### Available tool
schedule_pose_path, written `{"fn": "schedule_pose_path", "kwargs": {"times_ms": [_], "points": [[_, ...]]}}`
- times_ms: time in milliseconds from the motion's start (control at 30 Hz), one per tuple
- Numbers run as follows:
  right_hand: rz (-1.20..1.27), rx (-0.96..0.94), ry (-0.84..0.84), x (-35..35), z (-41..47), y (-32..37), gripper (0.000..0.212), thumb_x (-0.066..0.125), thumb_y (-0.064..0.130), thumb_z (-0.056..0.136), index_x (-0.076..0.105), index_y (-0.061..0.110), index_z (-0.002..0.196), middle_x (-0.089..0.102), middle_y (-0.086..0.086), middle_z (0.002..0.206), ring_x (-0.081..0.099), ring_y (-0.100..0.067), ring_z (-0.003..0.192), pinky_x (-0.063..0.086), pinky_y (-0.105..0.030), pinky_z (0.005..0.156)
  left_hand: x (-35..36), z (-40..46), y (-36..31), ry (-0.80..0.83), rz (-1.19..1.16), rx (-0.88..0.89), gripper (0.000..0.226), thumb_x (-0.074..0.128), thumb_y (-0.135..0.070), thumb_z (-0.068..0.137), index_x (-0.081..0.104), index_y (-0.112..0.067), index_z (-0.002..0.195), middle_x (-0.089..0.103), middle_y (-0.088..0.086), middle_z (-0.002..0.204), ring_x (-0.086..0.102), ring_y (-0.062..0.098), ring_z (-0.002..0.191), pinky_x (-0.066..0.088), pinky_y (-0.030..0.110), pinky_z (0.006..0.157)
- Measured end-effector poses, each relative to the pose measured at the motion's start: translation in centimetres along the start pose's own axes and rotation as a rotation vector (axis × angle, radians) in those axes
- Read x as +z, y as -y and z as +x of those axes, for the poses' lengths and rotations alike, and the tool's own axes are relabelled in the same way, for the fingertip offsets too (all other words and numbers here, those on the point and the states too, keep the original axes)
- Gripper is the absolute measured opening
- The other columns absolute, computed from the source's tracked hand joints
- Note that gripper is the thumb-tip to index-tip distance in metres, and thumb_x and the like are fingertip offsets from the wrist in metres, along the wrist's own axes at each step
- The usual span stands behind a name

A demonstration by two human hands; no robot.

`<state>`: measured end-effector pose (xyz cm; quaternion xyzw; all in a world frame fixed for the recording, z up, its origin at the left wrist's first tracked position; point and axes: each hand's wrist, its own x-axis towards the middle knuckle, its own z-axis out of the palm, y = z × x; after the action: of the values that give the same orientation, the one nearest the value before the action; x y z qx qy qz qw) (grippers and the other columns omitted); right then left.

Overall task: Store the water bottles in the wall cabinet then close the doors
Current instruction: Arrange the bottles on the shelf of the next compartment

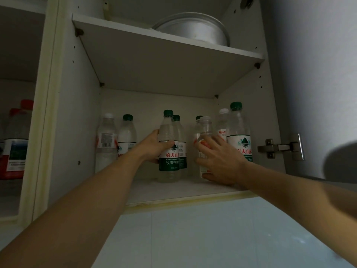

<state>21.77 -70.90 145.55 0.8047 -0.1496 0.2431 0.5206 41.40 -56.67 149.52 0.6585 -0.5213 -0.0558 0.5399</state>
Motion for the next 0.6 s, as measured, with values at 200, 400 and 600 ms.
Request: {"fn": "schedule_pose_path", "kwargs": {"times_ms": [200, 400, 600], "points": [[-0.009, 0.007, 0.052, 1.6, -1.0, -1.3, 0.057, 0.052, 0.06, 0.094, 0.048, 0.031, 0.142, 0.026, -0.015, 0.158, 0.021, -0.042, 0.146, 0.023, -0.063, 0.116, 0.0, 0.5, 0.3, -0.002, 0.018, 0.01, 0.059, 0.064, -0.027, 0.098, 0.034, -0.023, 0.149, 0.062, -0.002, 0.106, 0.063, 0.014, 0.094, 0.057, 0.036, 0.071], [0.006, 0.025, 0.064, 1.2, -1.1, -1.1, 0.052, 0.05, 0.054, 0.097, 0.049, 0.029, 0.142, 0.029, -0.016, 0.158, 0.021, -0.042, 0.146, 0.026, -0.061, 0.116, 0.0, 0.6, 0.2, -0.006, 0.045, 0.029, 0.056, 0.064, -0.029, 0.098, 0.036, -0.023, 0.147, 0.063, 0.002, 0.113, 0.064, 0.019, 0.1, 0.058, 0.042, 0.08], [0.177, 0.139, -0.017, -0.4, 1.0, -0.3, 0.047, 0.055, 0.038, 0.096, 0.053, 0.018, 0.139, 0.041, -0.013, 0.148, 0.037, -0.033, 0.136, 0.032, -0.049, 0.114, 0.0, 1.1, 0.1, -0.024, 0.075, 0.02, 0.052, 0.066, -0.028, 0.097, 0.039, -0.023, 0.141, 0.062, -0.001, 0.108, 0.064, 0.015, 0.091, 0.057, 0.036, 0.064]]}}
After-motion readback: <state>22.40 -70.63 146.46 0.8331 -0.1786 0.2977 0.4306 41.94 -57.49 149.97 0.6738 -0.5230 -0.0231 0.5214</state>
